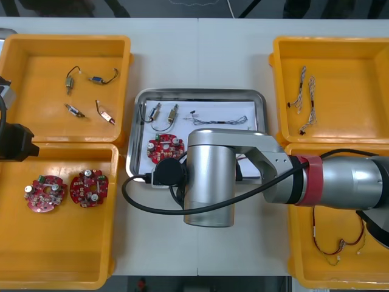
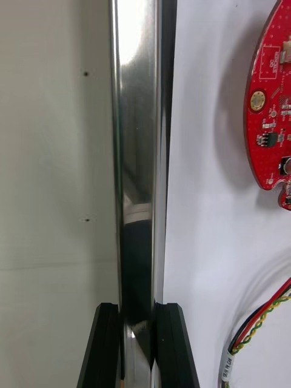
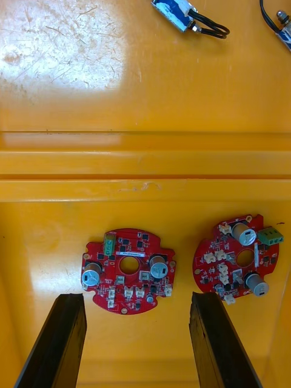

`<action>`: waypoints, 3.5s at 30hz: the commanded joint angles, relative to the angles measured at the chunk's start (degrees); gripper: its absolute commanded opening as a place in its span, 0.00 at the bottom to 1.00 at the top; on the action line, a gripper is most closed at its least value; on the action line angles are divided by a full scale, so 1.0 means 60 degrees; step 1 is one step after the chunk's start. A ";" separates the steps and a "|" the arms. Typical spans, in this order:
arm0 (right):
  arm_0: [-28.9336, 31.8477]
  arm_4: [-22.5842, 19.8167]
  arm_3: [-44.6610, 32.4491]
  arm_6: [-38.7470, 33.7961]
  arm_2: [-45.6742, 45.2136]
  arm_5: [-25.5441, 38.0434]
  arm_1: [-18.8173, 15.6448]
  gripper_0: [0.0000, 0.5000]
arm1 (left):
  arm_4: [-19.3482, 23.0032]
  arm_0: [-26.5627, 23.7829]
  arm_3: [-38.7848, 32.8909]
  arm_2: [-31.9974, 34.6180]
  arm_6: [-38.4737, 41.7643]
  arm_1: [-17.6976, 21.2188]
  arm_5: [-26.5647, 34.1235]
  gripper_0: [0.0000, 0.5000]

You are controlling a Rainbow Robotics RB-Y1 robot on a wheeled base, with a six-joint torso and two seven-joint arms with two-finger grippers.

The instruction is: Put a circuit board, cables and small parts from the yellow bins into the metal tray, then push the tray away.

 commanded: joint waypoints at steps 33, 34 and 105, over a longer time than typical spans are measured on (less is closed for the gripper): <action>-0.3057 -0.2360 0.3367 0.1352 -0.0147 -0.1971 -0.0004 0.00 | -0.0013 0.0182 -0.0244 0.0293 -0.0328 0.0383 0.0062 1.00; -0.3101 -0.2463 0.3528 0.1411 -0.0147 -0.2103 0.0010 0.00 | -0.0013 0.0182 -0.0244 0.0293 -0.0328 0.0383 0.0062 1.00; -0.3936 -0.2990 0.8274 0.4560 -0.1671 -0.3832 0.1358 1.00 | -0.0013 0.0182 -0.0244 0.0293 -0.0328 0.0383 0.0062 1.00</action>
